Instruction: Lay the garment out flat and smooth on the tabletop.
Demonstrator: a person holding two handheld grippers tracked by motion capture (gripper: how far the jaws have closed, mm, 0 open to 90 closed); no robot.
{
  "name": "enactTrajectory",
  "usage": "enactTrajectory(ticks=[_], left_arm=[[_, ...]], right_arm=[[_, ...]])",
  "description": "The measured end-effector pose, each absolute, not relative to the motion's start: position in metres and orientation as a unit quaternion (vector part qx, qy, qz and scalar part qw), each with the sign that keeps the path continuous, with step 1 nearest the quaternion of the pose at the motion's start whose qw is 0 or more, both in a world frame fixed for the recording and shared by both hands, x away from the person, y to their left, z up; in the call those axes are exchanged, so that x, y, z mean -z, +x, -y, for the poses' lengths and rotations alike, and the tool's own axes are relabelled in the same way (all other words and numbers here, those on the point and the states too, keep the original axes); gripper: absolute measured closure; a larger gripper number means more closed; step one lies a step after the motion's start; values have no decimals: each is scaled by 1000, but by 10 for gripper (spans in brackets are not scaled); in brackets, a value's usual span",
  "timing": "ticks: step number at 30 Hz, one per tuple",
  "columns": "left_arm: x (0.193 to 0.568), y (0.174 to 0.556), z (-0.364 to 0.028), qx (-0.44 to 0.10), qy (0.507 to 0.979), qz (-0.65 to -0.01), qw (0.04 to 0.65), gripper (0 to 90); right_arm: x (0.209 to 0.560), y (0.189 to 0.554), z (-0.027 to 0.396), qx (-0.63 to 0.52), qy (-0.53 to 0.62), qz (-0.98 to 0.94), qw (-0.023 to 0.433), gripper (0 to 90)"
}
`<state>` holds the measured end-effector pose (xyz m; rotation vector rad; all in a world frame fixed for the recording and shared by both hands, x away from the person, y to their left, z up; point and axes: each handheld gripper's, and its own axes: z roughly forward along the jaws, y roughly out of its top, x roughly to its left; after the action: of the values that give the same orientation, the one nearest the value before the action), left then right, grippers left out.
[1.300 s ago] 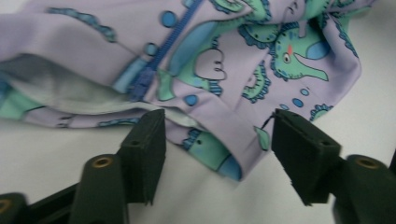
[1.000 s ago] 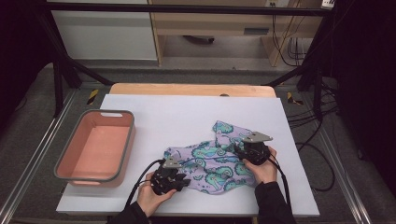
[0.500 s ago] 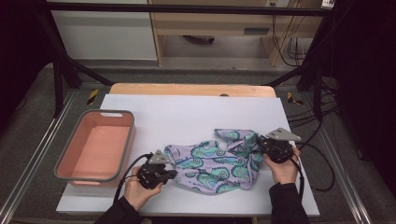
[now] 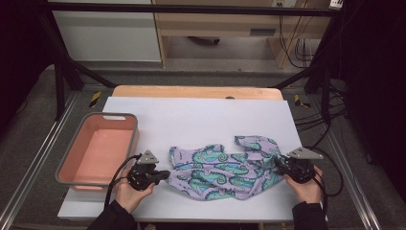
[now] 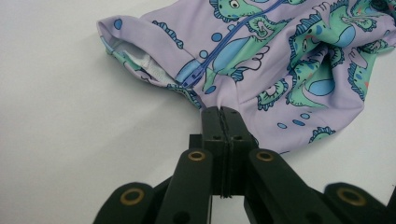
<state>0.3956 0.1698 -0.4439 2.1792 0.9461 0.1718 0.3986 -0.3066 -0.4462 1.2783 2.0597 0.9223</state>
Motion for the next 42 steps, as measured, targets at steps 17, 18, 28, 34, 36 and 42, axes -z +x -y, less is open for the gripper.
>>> enactTrajectory(ticks=[17,18,28,34,36,42], left_arm=[[444,396,-170,-69,853,-361,370,895],[444,396,-170,-69,853,-361,370,895],[441,395,-171,-74,851,-358,377,894],[442,395,-171,-74,851,-358,377,895],[442,395,-170,-74,850,-358,378,895],[444,395,-170,-74,851,-358,378,895]], right_arm=[[466,444,241,-287,449,-813,235,583],[464,442,243,-291,451,-811,235,678],[437,416,293,-281,497,-758,316,825],[445,400,318,-259,515,-759,304,786],[446,397,317,-276,512,-757,298,731],[425,402,276,-369,442,-766,286,491]])
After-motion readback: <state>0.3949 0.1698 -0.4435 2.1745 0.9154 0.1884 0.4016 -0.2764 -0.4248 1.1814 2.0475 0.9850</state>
